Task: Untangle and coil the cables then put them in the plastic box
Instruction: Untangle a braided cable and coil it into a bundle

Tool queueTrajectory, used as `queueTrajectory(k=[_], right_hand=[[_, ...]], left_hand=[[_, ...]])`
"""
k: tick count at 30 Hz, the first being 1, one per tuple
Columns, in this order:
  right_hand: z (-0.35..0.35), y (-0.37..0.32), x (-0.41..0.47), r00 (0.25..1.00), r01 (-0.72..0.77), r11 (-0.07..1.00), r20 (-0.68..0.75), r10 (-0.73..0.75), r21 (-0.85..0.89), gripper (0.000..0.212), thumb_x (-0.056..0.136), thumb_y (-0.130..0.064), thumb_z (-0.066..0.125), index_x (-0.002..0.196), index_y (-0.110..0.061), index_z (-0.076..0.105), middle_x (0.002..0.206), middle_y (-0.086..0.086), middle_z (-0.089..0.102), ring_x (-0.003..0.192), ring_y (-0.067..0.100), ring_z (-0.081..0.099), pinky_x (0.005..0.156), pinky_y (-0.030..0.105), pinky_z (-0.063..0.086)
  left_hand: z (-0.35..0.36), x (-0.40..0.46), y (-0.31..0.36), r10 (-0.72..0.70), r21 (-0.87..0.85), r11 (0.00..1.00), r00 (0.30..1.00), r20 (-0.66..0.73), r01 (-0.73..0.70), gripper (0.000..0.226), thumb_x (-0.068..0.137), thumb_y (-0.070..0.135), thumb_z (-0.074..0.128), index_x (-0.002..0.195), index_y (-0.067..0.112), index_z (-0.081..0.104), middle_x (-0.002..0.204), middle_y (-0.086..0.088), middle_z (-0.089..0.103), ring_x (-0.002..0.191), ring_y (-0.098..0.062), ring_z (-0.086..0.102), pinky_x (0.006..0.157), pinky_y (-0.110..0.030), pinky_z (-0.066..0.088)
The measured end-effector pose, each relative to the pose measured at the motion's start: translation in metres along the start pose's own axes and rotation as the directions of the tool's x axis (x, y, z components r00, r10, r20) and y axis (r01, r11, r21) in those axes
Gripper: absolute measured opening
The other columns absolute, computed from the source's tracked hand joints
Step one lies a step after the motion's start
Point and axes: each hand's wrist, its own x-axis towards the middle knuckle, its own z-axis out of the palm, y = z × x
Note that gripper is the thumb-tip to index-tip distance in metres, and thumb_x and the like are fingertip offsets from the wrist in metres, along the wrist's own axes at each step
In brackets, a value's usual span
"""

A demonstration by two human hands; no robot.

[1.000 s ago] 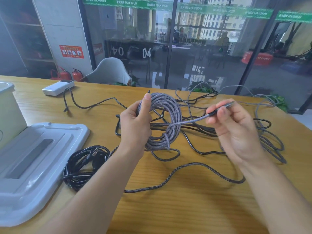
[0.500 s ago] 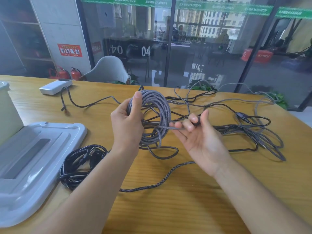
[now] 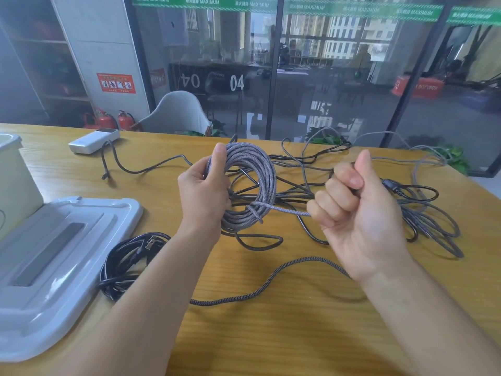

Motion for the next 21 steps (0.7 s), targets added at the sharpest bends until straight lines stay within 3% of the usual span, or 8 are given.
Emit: queueTrajectory(k=[7,9,12,14,16,21], right_hand=[[-0.012,-0.004,0.011,0.996,0.007,1.000,-0.089,-0.005,0.026,0.047,0.108,-0.051,0.040,0.072,-0.021,0.045,0.059,-0.007,0.015,0.049,0.013,0.015,0.044,0.023,0.025],[-0.019,0.001,0.019,0.986,0.001,0.998,-0.166,0.008,0.056,0.037,0.110,-0.045,0.044,0.086,-0.018,0.053,0.067,-0.006,0.017,0.054,0.013,0.018,0.045,0.023,0.028],[-0.029,0.018,0.027,0.969,-0.034,0.996,-0.243,0.052,0.076,0.018,0.108,-0.014,0.048,0.121,-0.007,0.058,0.072,-0.003,0.029,0.058,0.012,0.029,0.051,0.025,0.038],[-0.031,0.030,0.029,0.966,-0.061,0.998,-0.249,0.065,0.022,0.043,0.099,0.007,0.043,0.141,-0.002,0.049,0.077,0.000,0.038,0.062,0.012,0.036,0.061,0.028,0.042],[-0.031,0.039,0.027,0.978,-0.067,0.996,-0.201,0.052,-0.066,0.058,0.094,0.018,0.042,0.149,-0.001,0.045,0.083,0.002,0.050,0.068,0.012,0.048,0.070,0.028,0.047],[-0.028,0.057,0.019,0.997,-0.018,0.892,-0.081,-0.021,-0.451,0.043,0.103,0.014,0.046,0.128,-0.018,0.063,0.119,-0.002,0.072,0.095,0.013,0.066,0.095,0.035,0.055]], left_hand=[[-0.002,-0.007,0.006,-0.042,-0.109,0.993,0.997,0.068,0.049,0.041,0.101,0.053,0.061,0.089,0.014,0.066,0.061,-0.001,0.028,0.052,-0.017,0.023,0.046,-0.030,0.026],[-0.002,-0.011,0.006,-0.082,-0.178,0.979,0.992,0.101,0.099,0.037,0.101,0.053,0.060,0.086,0.022,0.072,0.063,0.000,0.027,0.051,-0.015,0.023,0.045,-0.026,0.028],[0.000,-0.015,0.006,-0.111,-0.217,0.967,0.987,0.114,0.134,0.035,0.100,0.054,0.060,0.086,0.025,0.072,0.064,0.000,0.027,0.053,-0.015,0.021,0.045,-0.026,0.027],[0.001,-0.016,0.006,-0.107,-0.229,0.965,0.988,0.109,0.130,0.035,0.100,0.054,0.059,0.089,0.023,0.069,0.064,0.000,0.028,0.053,-0.015,0.022,0.045,-0.025,0.028],[0.001,-0.017,0.006,-0.105,-0.250,0.959,0.989,0.108,0.129,0.034,0.101,0.054,0.059,0.091,0.022,0.069,0.063,0.000,0.028,0.053,-0.015,0.022,0.045,-0.026,0.026],[0.001,-0.018,0.009,-0.106,-0.266,0.955,0.989,0.108,0.131,0.034,0.100,0.054,0.059,0.089,0.023,0.070,0.063,0.000,0.027,0.052,-0.014,0.022,0.045,-0.025,0.026]])
